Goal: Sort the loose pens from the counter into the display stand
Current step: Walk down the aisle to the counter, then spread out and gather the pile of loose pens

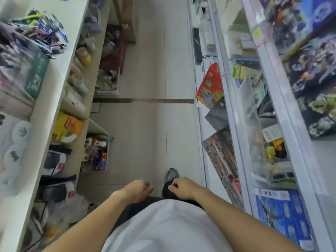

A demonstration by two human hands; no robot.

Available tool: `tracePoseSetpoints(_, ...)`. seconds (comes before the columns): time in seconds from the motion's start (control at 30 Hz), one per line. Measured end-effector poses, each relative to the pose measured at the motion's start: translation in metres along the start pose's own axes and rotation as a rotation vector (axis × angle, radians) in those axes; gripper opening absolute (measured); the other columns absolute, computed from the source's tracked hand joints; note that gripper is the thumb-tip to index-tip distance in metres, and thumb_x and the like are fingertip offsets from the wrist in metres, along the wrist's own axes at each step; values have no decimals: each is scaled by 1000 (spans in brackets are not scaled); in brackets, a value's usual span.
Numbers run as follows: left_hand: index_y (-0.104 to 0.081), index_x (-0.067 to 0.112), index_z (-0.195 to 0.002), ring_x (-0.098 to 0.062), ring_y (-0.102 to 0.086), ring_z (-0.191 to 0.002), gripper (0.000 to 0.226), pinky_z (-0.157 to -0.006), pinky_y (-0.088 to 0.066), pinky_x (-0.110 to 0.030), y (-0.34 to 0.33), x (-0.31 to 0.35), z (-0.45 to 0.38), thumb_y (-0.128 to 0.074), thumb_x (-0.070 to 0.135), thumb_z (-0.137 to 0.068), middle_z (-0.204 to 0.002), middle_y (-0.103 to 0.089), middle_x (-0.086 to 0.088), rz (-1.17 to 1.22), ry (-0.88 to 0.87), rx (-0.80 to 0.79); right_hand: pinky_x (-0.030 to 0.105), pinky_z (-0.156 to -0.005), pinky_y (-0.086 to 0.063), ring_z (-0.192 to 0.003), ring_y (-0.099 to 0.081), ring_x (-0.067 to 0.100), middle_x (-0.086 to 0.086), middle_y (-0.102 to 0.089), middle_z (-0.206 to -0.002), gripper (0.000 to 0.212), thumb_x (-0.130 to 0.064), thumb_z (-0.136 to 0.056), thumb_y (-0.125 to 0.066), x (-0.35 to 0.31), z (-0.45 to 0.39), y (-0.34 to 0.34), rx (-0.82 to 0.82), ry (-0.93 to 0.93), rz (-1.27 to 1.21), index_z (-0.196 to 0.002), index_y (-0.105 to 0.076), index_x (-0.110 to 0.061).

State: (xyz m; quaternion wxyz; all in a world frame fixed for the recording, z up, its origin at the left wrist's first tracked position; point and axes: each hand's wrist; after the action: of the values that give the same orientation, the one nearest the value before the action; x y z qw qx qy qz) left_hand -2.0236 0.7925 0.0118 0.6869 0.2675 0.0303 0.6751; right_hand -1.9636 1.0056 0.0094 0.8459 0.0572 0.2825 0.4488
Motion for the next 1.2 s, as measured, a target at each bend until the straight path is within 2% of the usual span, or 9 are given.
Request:
tracePoseSetpoints(0.1,-64,18,-114,-17,-60,-95,34,-84,-44,-29,78,17,-26,-43,41,-103,-114,-68,-1,96,-15,52,35,-72,-43,-85,-60,30,17,-63,-92,48,-43,-104,-43,-17,-38,79,-27,11,64,-92,-64,-1)
tracePoseSetpoints(0.27,-62,25,-116,-14,-63,-100,33,-94,-50,-36,194,28,-93,-46,49,-100,-110,-66,4,159,32,18,34,-76,-42,-90,-57,26,19,-68,-109,44,-39,-107,-41,-63,-113,198,-55,70,108,-105,-65,-3)
tracePoseSetpoints(0.43,-63,16,-111,-20,-62,-99,32,-84,-46,-32,316,35,-173,-44,41,-102,-112,-68,-3,140,-5,3,33,-70,-38,-82,-54,24,3,-56,-75,41,-41,-107,-42,-102,-192,308,-39,28,97,-75,-54,-18)
tracePoseSetpoints(0.53,-62,14,-108,-21,-60,-93,32,-78,-43,-31,401,40,-210,-45,40,-102,-108,-67,-5,125,-12,58,35,-74,-43,-89,-58,27,14,-65,-96,42,-46,-105,-44,-131,-224,381,-64,-16,99,-97,-63,-9)
tracePoseSetpoints(0.67,-61,15,-116,-17,-58,-95,31,-80,-41,-27,512,55,-251,-48,39,-102,-115,-65,-4,108,-15,115,39,-83,-50,-96,-62,29,13,-67,-107,44,-48,-104,-45,-169,-261,480,18,2,64,-109,-66,-9)
tracePoseSetpoints(0.83,-60,19,-105,-16,-58,-92,27,-79,-41,-28,638,70,-321,-48,43,-102,-106,-65,1,178,-8,177,36,-77,-46,-88,-59,21,1,-64,-92,33,-48,-104,-45,-205,-342,603,40,59,82,-88,-62,-23)
tracePoseSetpoints(0.9,-58,19,-101,-16,-58,-90,23,-76,-39,-26,680,76,-351,-49,40,-102,-100,-64,2,200,11,188,34,-72,-44,-82,-59,21,0,-63,-87,35,-45,-104,-45,-216,-382,649,-1,78,102,-97,-65,-17)
tracePoseSetpoints(1.03,-61,16,-112,-18,-59,-96,29,-80,-41,-27,758,88,-386,-48,40,-103,-109,-66,-2,275,82,195,37,-82,-48,-98,-63,28,8,-69,-105,41,-45,-105,-44,-253,-447,741,-52,126,210,-112,-67,-12)
tracePoseSetpoints(1.2,-63,15,-116,-21,-62,-105,35,-85,-43,-30,853,89,-406,-47,42,-102,-117,-67,-3,445,134,318,34,-84,-49,-103,-63,30,9,-69,-111,38,-44,-104,-47,-321,-508,846,-88,191,364,-110,-66,-12)
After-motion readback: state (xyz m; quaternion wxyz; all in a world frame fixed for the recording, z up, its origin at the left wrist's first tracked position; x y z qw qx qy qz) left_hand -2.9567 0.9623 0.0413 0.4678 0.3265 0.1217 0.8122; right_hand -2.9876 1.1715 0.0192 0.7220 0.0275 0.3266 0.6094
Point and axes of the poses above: each hand's wrist, its own z-axis away from the middle knuckle, its own y-axis out of the back of the hand, x = y × z
